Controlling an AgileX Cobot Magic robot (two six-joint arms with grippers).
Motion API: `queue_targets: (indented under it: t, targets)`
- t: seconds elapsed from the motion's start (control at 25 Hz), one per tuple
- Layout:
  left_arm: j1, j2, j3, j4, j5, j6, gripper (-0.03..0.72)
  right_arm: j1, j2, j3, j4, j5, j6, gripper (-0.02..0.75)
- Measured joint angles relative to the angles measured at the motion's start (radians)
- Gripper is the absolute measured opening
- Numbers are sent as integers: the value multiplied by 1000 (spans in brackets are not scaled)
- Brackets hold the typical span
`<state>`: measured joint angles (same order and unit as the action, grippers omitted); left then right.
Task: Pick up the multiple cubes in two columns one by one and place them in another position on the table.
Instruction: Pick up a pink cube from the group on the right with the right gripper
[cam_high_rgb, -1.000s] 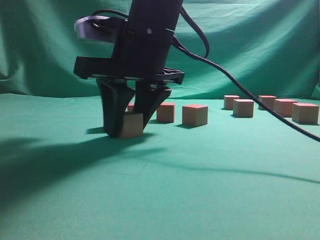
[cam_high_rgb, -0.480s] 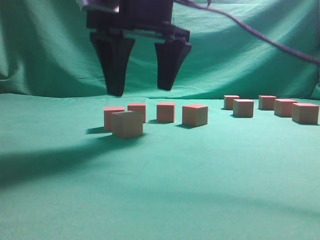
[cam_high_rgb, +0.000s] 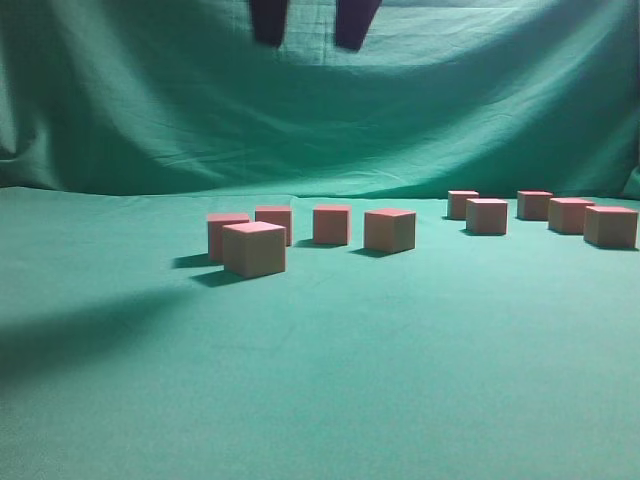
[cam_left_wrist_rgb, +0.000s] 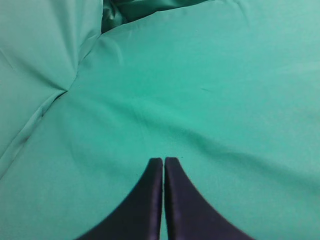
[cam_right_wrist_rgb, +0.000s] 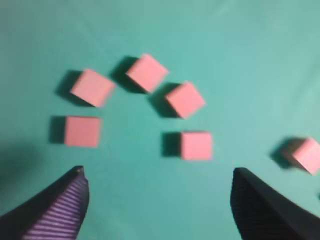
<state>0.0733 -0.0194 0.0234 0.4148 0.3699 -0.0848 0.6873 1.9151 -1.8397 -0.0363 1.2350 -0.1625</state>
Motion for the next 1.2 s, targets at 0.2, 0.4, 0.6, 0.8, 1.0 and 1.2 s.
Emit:
queue_targets:
  t: [0.2,0.4,0.6,0.8,1.0,1.2]
  targets:
    - [0,0,0,0,0,0,0,-169,-157,161,-6,4,37,568]
    - [0,0,0,0,0,0,0,-380,-211,344,-10,4,105,568]
    - [0,0,0,0,0,0,0,-559,-211,549,45,-174,163,568]
    - [0,0,0,0,0,0,0,-597,-201,647,100,-426,164,568]
    - [0,0,0,0,0,0,0,-591,-136,647,111,-619,156,568]
    - [0,0,0,0,0,0,0,-587,-67,650,115,-721,154,568]
